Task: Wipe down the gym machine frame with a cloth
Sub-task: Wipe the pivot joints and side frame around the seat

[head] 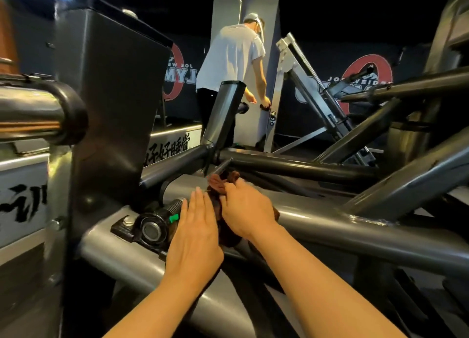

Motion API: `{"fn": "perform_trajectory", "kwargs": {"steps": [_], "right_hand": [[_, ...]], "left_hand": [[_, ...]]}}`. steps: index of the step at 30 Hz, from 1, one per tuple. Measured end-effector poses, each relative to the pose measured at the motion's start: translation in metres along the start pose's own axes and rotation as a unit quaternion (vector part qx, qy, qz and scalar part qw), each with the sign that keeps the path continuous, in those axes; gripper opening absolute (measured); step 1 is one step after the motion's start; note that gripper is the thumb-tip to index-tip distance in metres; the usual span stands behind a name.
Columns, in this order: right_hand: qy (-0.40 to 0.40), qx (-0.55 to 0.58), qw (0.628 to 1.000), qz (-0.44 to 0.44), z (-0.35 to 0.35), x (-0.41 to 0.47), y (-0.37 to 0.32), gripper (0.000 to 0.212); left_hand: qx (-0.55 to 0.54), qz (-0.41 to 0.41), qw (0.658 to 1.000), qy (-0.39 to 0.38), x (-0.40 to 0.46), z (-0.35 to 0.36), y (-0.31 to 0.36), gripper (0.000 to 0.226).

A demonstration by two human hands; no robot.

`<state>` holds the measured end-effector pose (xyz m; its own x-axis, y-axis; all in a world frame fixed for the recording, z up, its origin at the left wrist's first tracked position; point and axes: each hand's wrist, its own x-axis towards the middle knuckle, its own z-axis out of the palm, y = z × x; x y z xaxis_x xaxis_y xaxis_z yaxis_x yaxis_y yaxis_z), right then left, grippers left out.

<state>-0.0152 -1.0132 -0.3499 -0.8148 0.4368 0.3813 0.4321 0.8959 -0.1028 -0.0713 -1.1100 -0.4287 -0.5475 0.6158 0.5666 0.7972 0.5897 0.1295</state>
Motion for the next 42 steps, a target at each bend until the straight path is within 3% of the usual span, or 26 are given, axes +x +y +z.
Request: {"fn": "perform_trajectory", "kwargs": {"steps": [5,8,14,18,21,26,29,33,38,42], "right_hand": [[0.118,-0.052,0.99,0.05,-0.001,-0.034,0.024,0.025],[0.124,-0.037,0.987,0.096,0.003,-0.027,0.016,0.024],[-0.04,-0.035,0.998,0.017,0.001,0.028,-0.002,0.033],[-0.148,-0.002,0.987,-0.054,0.005,0.068,-0.016,0.044],[-0.182,0.027,0.977,-0.107,0.007,0.083,-0.028,0.047],[-0.151,0.001,0.979,-0.137,0.011,0.073,-0.027,0.046],[-0.098,0.009,0.991,-0.088,0.006,0.046,-0.009,0.045],[-0.03,-0.006,1.0,-0.005,-0.008,0.013,0.027,0.043],[0.002,-0.062,0.992,0.109,-0.028,-0.022,0.061,0.046],[-0.008,-0.099,0.993,0.071,-0.026,-0.016,0.038,0.043]], "left_hand": [[0.036,0.008,0.999,0.004,0.002,0.005,-0.004,0.089],[0.028,0.004,1.0,0.0,0.001,0.006,-0.001,0.086],[-0.142,-0.025,0.988,0.063,-0.001,0.002,0.0,0.099],[-0.157,-0.039,0.983,0.086,0.003,0.007,0.001,0.105],[-0.176,-0.057,0.98,0.073,0.004,0.003,0.001,0.1],[-0.17,-0.064,0.982,0.056,0.004,-0.004,0.003,0.104],[-0.136,-0.053,0.989,0.023,0.003,-0.006,0.002,0.102],[-0.017,0.025,0.999,0.026,0.004,0.001,-0.001,0.087],[0.009,0.023,1.0,0.016,0.003,0.0,-0.001,0.085],[0.082,0.023,0.994,-0.069,0.017,-0.029,0.012,0.068]]}}
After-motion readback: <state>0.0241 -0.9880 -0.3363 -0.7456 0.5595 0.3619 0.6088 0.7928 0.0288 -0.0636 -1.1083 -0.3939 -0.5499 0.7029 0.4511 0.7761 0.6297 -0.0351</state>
